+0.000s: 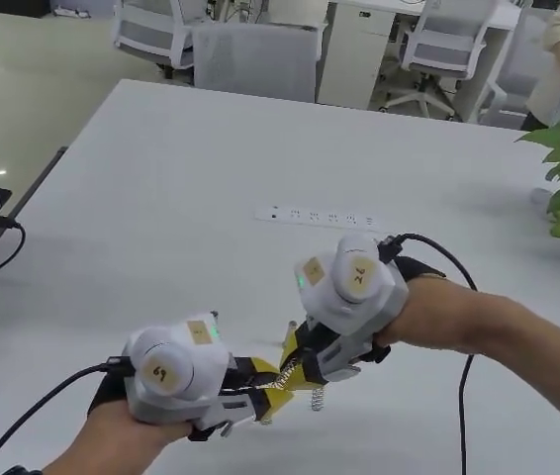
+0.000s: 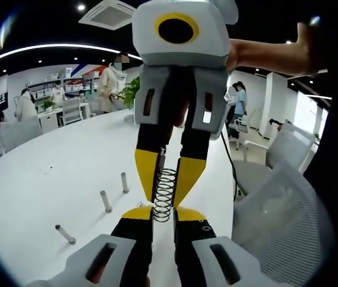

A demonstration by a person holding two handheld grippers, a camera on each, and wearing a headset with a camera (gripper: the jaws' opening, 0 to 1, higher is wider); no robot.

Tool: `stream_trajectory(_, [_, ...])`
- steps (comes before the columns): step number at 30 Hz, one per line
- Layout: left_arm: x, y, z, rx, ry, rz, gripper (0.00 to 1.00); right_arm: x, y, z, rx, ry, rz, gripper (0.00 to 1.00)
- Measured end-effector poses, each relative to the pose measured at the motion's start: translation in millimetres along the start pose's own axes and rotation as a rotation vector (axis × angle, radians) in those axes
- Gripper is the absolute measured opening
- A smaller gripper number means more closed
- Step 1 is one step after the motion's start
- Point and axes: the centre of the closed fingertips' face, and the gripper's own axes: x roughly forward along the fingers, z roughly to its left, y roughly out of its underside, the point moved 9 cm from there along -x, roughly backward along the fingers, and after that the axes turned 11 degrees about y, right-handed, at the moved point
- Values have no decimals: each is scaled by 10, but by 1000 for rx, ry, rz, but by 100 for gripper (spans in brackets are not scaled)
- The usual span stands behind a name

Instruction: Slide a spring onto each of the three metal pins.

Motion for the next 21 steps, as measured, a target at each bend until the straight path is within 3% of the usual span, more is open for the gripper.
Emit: stream_trajectory(21, [-212,175,40,-67,-73,2,12,-19,181,-56,61,45,18,8])
